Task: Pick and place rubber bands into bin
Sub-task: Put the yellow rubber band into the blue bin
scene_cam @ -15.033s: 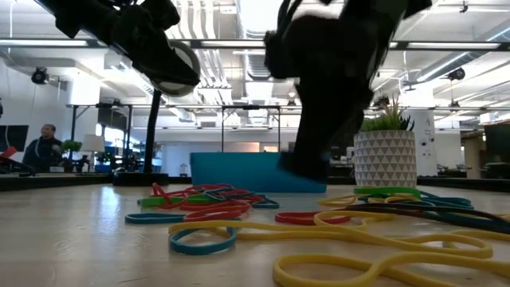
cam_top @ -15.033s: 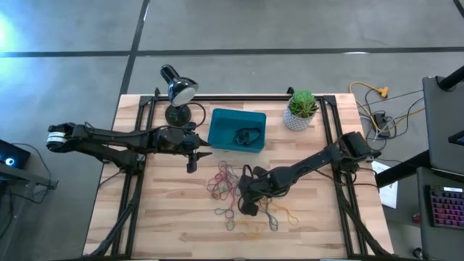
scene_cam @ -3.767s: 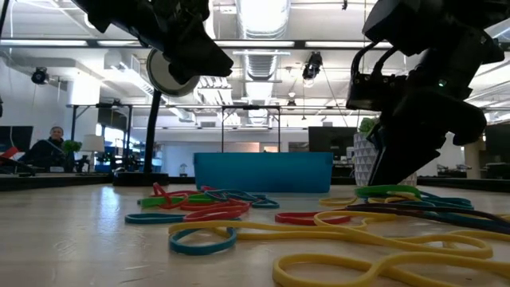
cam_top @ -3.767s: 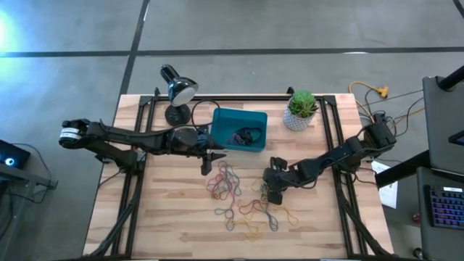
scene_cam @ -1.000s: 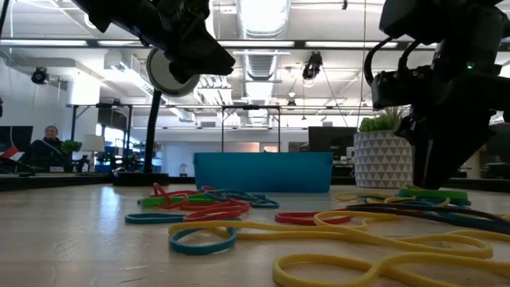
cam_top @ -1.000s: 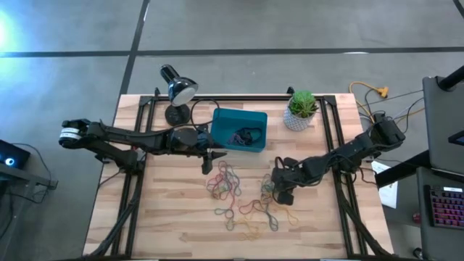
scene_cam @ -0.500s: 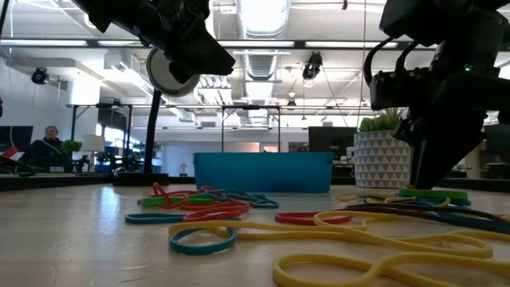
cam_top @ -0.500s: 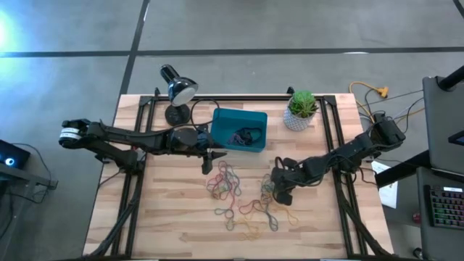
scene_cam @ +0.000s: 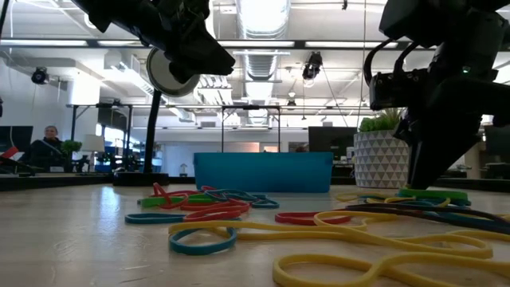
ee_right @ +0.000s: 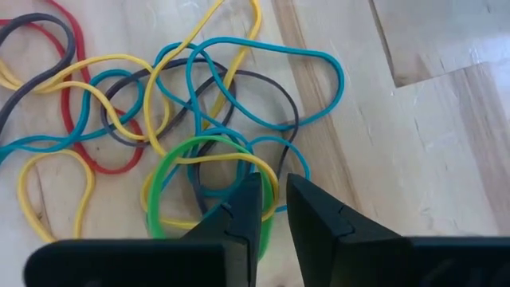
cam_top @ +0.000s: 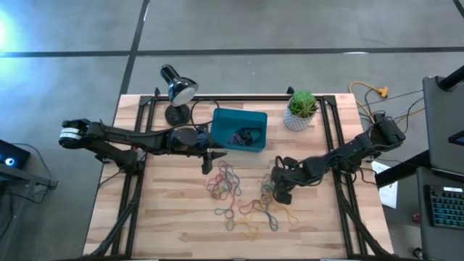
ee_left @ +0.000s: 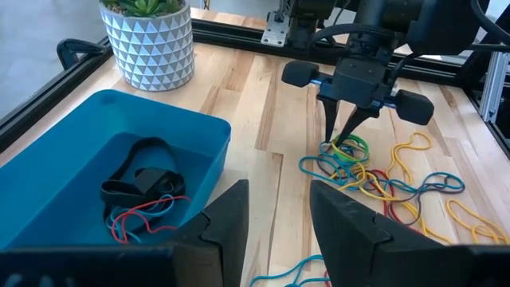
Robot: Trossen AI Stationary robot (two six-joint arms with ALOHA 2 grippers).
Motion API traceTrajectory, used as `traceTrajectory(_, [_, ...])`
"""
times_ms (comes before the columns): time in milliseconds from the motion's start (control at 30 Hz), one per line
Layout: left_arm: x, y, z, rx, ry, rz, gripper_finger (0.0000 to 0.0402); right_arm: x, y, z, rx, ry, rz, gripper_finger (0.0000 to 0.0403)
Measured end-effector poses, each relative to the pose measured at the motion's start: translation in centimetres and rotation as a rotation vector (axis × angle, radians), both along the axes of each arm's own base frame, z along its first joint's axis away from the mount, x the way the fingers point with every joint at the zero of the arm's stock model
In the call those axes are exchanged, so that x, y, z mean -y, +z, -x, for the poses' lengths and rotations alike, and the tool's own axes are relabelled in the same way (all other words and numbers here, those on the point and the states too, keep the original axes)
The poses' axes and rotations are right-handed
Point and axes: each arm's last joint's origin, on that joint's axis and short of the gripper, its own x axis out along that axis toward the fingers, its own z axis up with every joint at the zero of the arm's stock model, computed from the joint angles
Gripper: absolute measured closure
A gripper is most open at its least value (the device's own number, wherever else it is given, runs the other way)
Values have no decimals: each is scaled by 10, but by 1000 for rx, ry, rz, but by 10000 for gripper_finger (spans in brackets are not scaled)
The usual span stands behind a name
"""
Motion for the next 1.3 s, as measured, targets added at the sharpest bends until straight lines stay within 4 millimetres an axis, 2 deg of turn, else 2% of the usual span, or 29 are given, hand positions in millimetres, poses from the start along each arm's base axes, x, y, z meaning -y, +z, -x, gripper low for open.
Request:
traceTrajectory(400, [0, 0, 0, 0, 0, 0, 283, 1, -2, 2, -1, -24, 18, 352])
traceTrajectory(600, [0, 0, 0, 0, 1, 2, 283, 1, -2, 2, -1, -25, 18, 388])
traceTrajectory(800, [0, 0, 0, 0, 1, 3, 283, 1, 0, 1, 4, -37, 11, 394])
traceTrajectory(1033, [0, 0, 0, 0, 1, 3, 283, -2, 15, -7, 57, -18, -4, 395])
traceTrajectory(1300, [0, 0, 0, 1, 1, 1, 283, -4, 56, -14, 186, 67, -3, 395])
